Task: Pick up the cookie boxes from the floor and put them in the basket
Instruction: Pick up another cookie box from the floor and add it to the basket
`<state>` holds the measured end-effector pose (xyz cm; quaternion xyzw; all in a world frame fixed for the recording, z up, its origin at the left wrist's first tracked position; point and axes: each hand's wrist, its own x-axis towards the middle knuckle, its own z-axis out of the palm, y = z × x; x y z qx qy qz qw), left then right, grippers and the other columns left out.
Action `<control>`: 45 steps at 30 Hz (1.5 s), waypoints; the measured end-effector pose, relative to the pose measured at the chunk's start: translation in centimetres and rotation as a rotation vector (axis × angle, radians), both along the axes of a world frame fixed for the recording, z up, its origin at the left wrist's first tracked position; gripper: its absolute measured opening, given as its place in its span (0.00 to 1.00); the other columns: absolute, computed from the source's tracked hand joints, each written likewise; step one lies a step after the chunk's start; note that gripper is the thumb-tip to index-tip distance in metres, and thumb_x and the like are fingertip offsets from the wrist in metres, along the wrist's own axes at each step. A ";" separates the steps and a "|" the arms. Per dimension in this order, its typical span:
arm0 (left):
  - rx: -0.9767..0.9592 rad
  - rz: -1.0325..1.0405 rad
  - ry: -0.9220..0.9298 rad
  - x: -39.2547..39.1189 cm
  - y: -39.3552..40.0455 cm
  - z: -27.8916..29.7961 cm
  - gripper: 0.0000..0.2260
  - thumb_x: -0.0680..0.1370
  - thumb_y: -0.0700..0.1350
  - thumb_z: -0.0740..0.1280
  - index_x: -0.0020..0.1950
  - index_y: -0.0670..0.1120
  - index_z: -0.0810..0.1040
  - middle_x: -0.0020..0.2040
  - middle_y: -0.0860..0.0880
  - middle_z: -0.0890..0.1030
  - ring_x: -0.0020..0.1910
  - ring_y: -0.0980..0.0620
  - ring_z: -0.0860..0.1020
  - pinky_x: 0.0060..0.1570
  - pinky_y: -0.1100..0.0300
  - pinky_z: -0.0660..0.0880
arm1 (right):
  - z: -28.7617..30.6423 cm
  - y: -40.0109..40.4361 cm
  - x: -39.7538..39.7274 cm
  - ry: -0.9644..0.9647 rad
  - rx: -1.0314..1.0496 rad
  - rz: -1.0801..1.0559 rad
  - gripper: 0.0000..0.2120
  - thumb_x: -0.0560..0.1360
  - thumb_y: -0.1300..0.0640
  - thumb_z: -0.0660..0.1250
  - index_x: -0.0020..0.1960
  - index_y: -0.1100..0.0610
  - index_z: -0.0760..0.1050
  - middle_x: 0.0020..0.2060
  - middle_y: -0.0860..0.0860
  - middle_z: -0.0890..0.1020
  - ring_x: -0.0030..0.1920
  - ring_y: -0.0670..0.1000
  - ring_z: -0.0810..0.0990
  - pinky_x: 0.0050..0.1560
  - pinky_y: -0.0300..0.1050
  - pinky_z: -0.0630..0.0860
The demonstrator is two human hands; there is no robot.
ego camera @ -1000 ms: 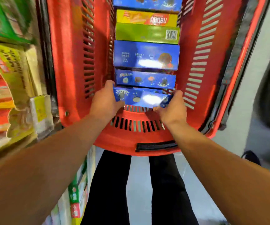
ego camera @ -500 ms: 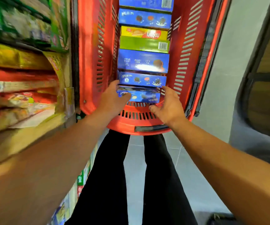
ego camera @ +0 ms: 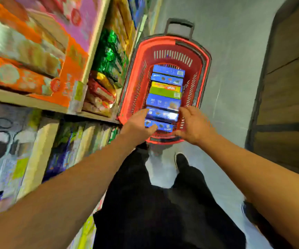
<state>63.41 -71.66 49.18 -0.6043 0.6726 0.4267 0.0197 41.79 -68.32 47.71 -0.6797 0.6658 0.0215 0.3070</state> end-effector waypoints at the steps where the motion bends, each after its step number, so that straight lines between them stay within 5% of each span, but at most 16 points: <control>1: -0.045 0.020 -0.012 0.1 1.0 1.2 0.25 0.73 0.49 0.70 0.67 0.40 0.72 0.64 0.40 0.76 0.64 0.43 0.74 0.61 0.65 0.63 | 1.1 0.2 -0.4 0.014 -0.026 0.063 0.45 0.64 0.45 0.78 0.73 0.61 0.65 0.66 0.61 0.72 0.64 0.63 0.71 0.68 0.56 0.68; 6: -0.183 0.259 -0.065 2.1 9.5 7.2 0.34 0.72 0.64 0.67 0.73 0.50 0.65 0.70 0.50 0.71 0.68 0.51 0.70 0.66 0.57 0.67 | 6.2 2.6 0.0 0.001 -0.161 0.456 0.41 0.63 0.43 0.76 0.69 0.63 0.69 0.64 0.63 0.74 0.63 0.65 0.72 0.65 0.58 0.69; 9: -0.215 0.421 -0.104 1.7 14.7 10.3 0.31 0.75 0.57 0.68 0.74 0.50 0.63 0.72 0.50 0.69 0.70 0.52 0.67 0.65 0.63 0.63 | 8.1 4.2 1.2 -0.029 -0.195 0.597 0.41 0.63 0.42 0.75 0.69 0.62 0.69 0.65 0.61 0.73 0.65 0.63 0.71 0.65 0.59 0.70; 16: -0.266 0.929 -0.205 2.2 29.3 14.2 0.34 0.75 0.56 0.69 0.76 0.49 0.60 0.76 0.48 0.63 0.74 0.50 0.63 0.71 0.57 0.60 | 11.7 10.0 8.5 -0.133 -0.272 1.003 0.39 0.60 0.42 0.74 0.64 0.64 0.73 0.59 0.62 0.77 0.58 0.65 0.76 0.61 0.57 0.73; 24: -0.302 1.498 -0.262 -0.1 51.8 15.9 0.33 0.75 0.55 0.69 0.76 0.47 0.60 0.75 0.46 0.64 0.73 0.49 0.63 0.68 0.63 0.57 | 14.7 26.6 17.4 -0.106 -0.293 1.558 0.46 0.68 0.33 0.66 0.76 0.58 0.58 0.73 0.57 0.65 0.74 0.59 0.61 0.74 0.53 0.60; 35: -0.285 1.879 -0.289 -6.6 78.4 15.5 0.37 0.71 0.61 0.68 0.75 0.49 0.62 0.73 0.49 0.67 0.71 0.49 0.68 0.66 0.58 0.63 | 15.6 51.8 18.5 -0.176 -0.275 1.811 0.43 0.68 0.37 0.71 0.75 0.55 0.60 0.74 0.55 0.63 0.74 0.57 0.61 0.72 0.51 0.61; 45: -0.318 2.141 -0.366 -7.1 94.3 15.9 0.33 0.75 0.54 0.69 0.76 0.49 0.59 0.75 0.48 0.65 0.72 0.48 0.65 0.67 0.59 0.61 | 15.9 68.9 22.4 -0.157 -0.246 2.048 0.42 0.70 0.38 0.70 0.76 0.55 0.58 0.74 0.52 0.62 0.74 0.55 0.59 0.71 0.48 0.59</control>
